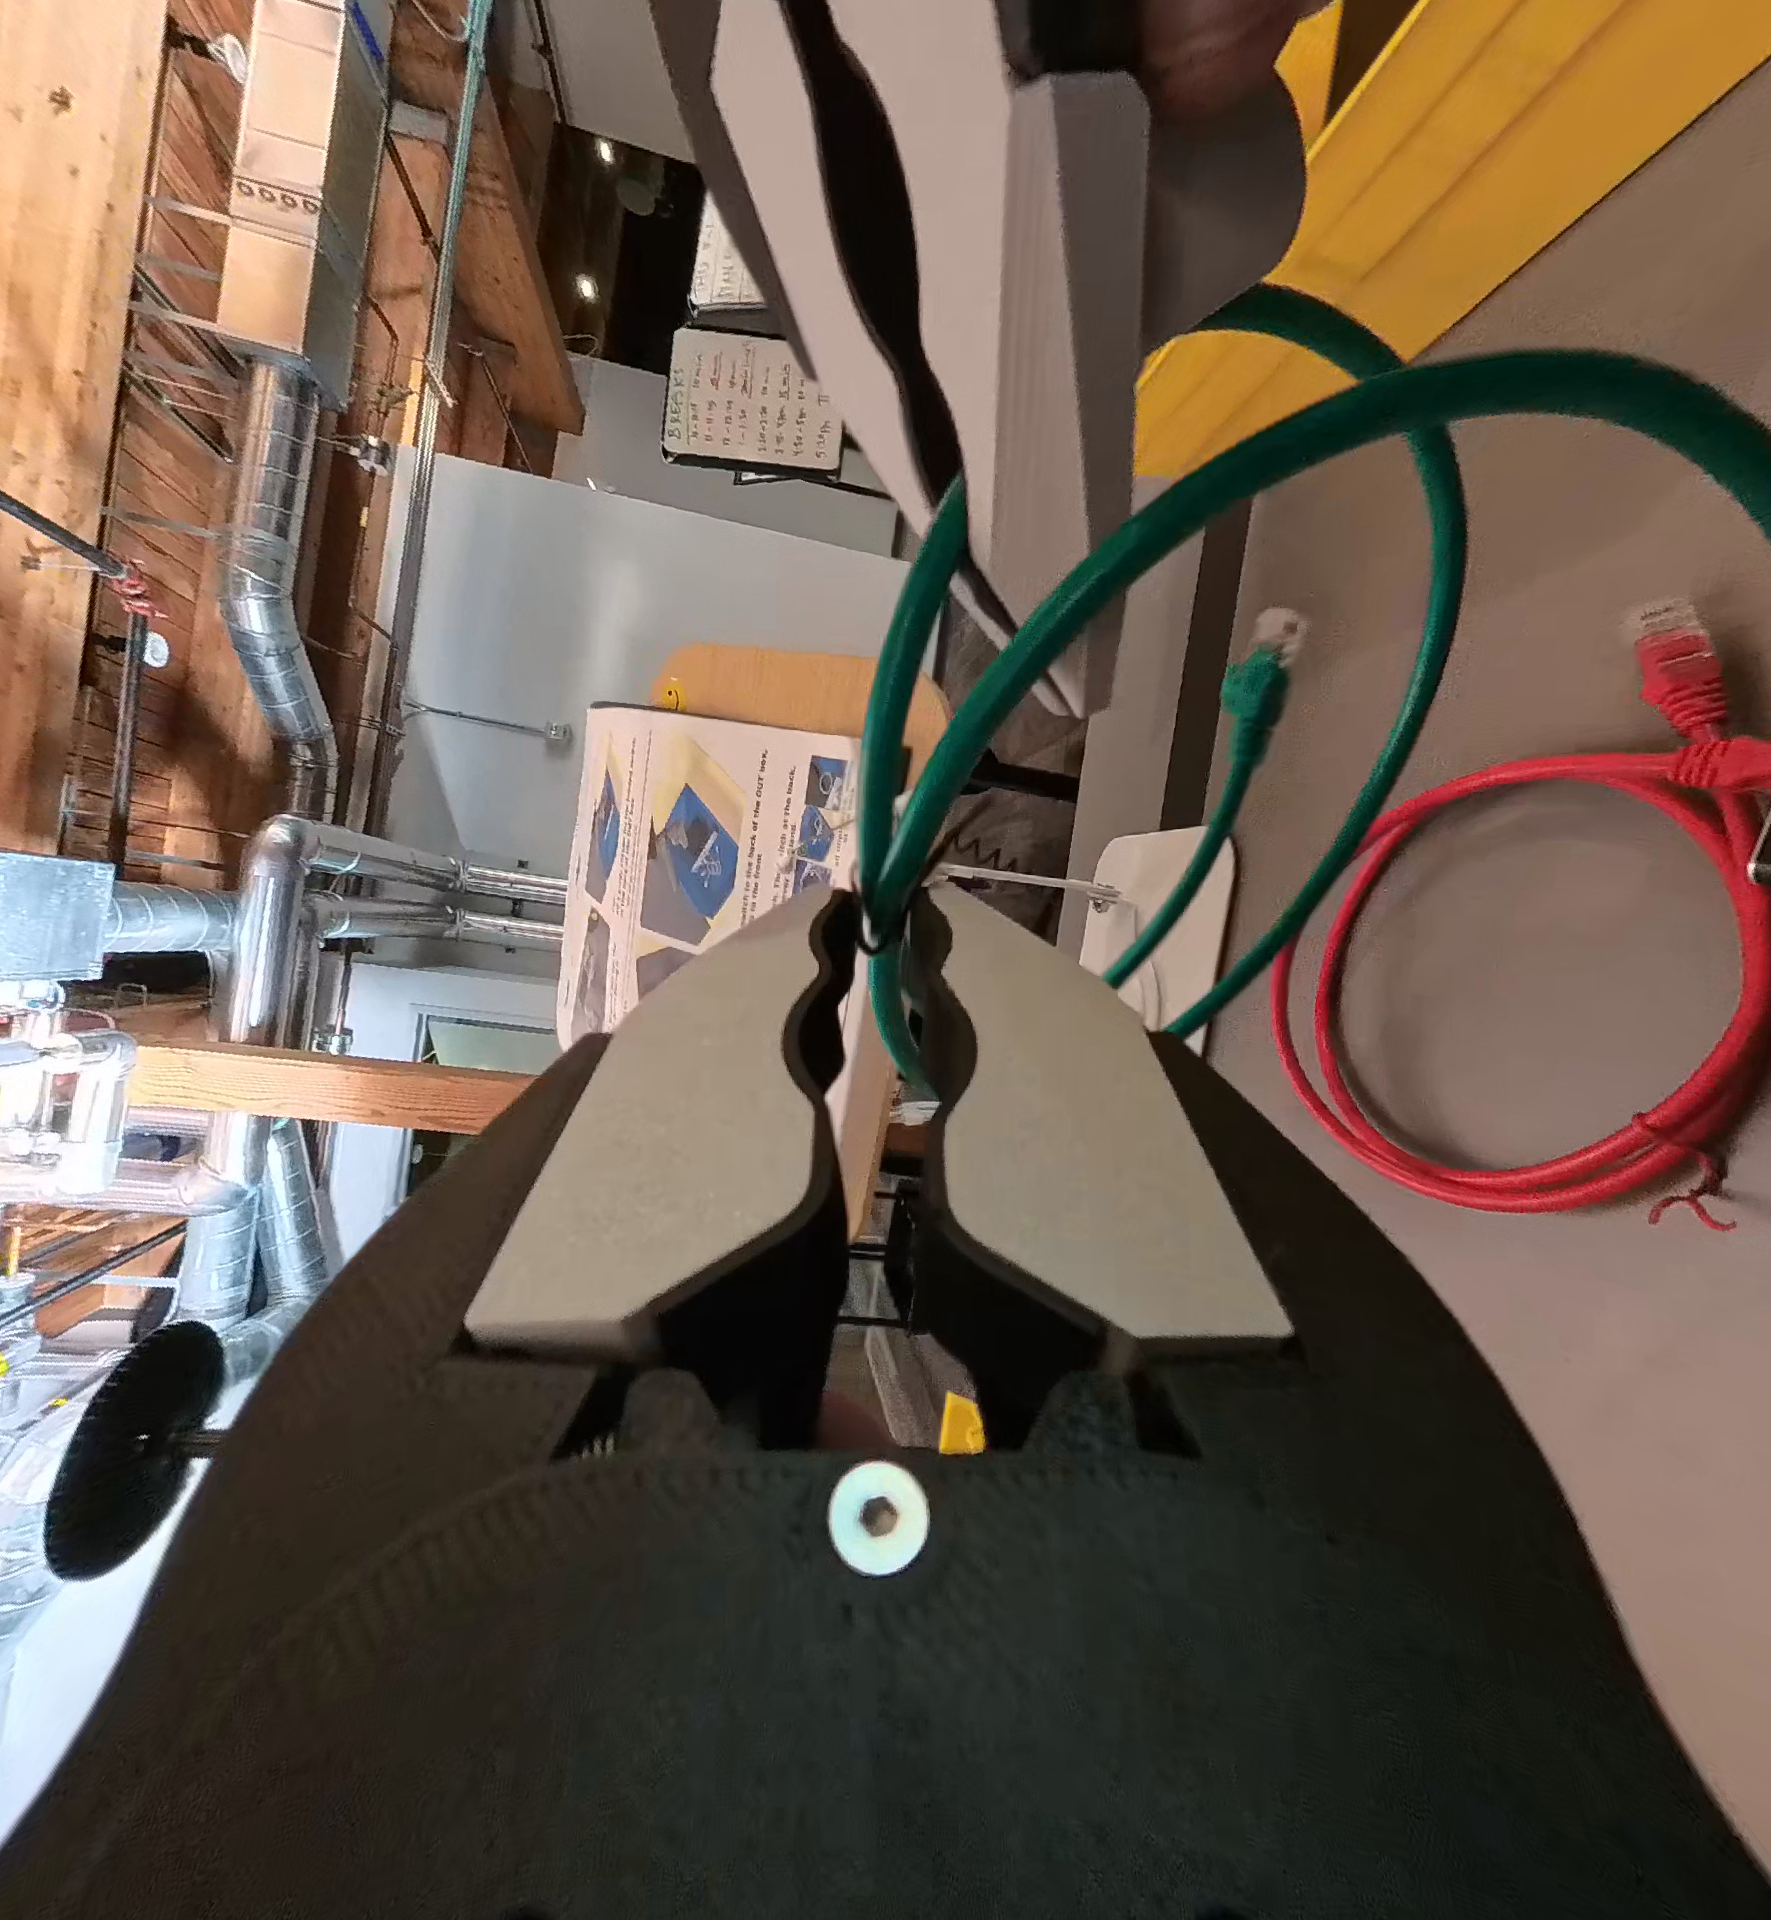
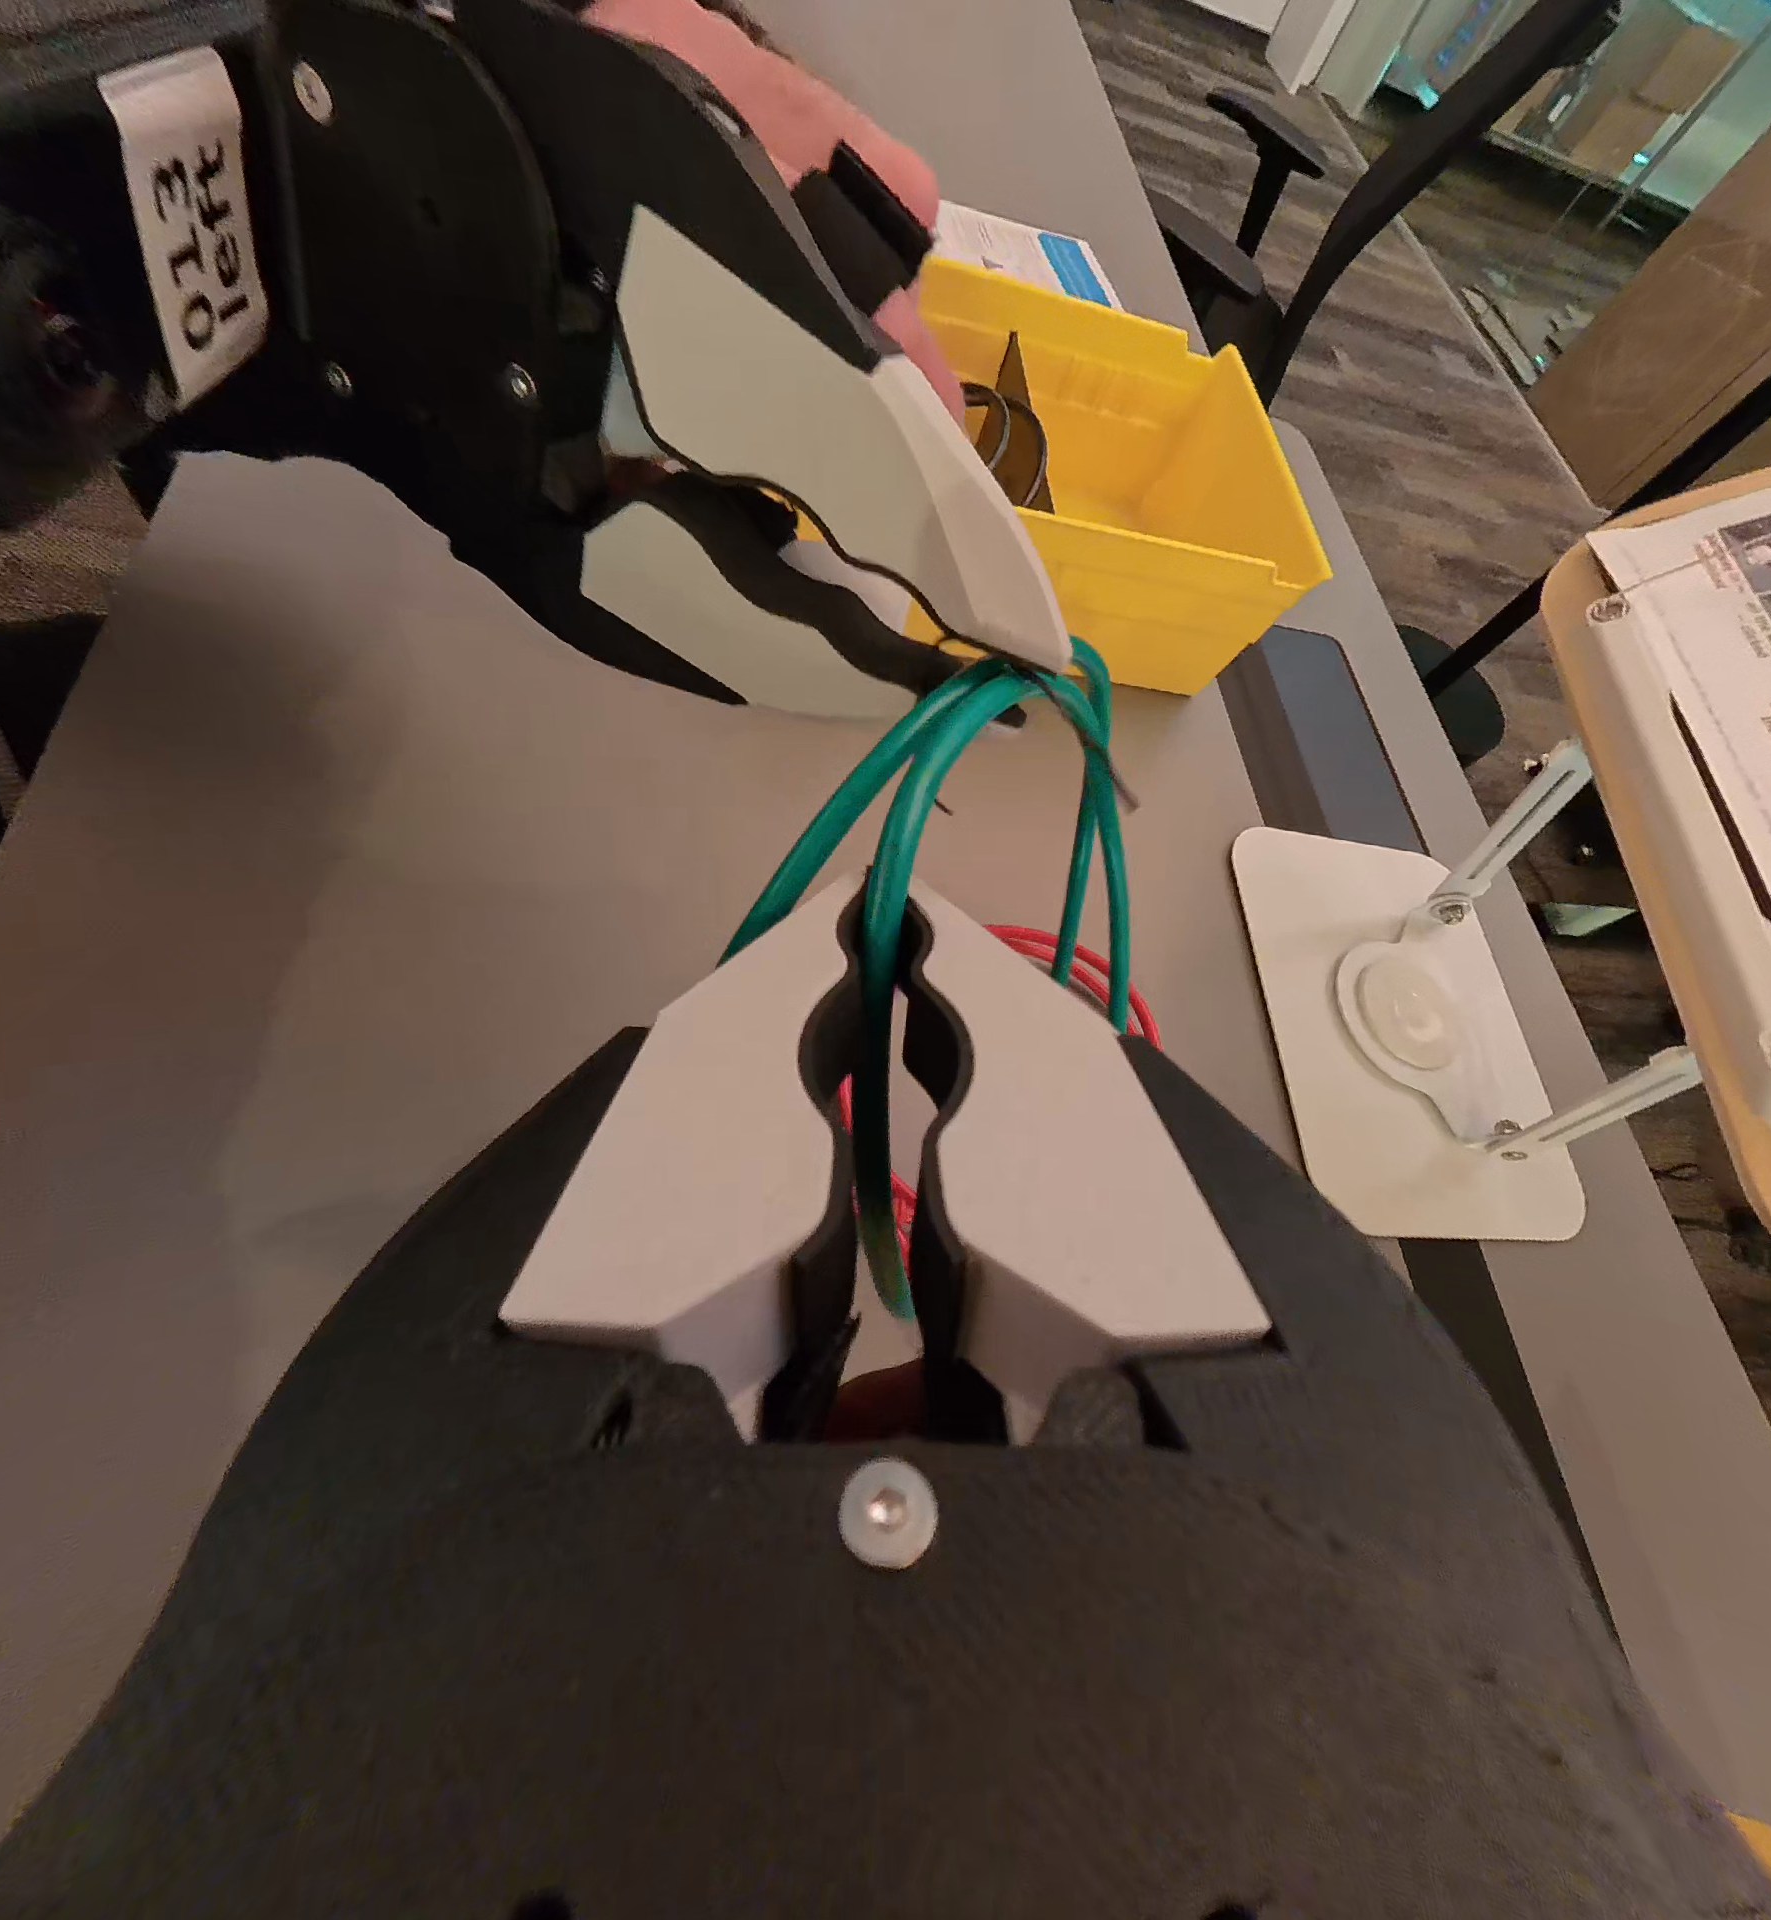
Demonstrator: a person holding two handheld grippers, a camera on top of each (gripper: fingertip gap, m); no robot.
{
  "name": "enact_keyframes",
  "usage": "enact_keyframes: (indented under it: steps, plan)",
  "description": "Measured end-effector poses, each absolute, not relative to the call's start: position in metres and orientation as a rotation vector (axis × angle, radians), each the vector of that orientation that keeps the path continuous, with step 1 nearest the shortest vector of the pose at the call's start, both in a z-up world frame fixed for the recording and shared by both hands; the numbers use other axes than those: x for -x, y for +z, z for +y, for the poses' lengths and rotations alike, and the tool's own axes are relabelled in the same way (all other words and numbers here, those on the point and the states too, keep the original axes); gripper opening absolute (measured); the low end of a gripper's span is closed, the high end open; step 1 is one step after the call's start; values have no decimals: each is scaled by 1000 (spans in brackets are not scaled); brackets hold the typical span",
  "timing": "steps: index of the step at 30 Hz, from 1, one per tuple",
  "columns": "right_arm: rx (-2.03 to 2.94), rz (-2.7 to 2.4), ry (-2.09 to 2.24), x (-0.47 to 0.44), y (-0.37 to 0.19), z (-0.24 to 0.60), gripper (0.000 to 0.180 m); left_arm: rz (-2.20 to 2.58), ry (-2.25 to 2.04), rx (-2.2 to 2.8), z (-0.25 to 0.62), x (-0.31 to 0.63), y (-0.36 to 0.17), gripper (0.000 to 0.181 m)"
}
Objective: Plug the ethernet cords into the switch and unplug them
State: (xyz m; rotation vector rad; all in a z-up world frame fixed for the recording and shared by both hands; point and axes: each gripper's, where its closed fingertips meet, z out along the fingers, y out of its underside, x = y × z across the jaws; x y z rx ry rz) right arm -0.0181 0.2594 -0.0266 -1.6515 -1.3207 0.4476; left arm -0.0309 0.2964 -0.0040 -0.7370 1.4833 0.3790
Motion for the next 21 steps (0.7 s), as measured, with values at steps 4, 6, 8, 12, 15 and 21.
enact_keyframes:
  steps: [4,6,8,12,15,21]
  plan:
    - [1651,-1329,442,20,-26,258,0,1487,392,717,295,27,-3,9]
    - [1640,-1332,456,21,-24,256,0,1492,402,710,295,25,-3,9]
    - [1632,-1333,461,21,-22,255,0,1496,396,708,294,23,-3,7]
    - [1626,-1328,466,21,-20,254,0,1491,380,717,293,22,0,2]
    - [1630,-1291,448,19,-18,260,0,1496,386,738,295,22,2,2]
    - [1638,-1196,391,9,-7,272,24,1495,415,764,302,25,5,1]
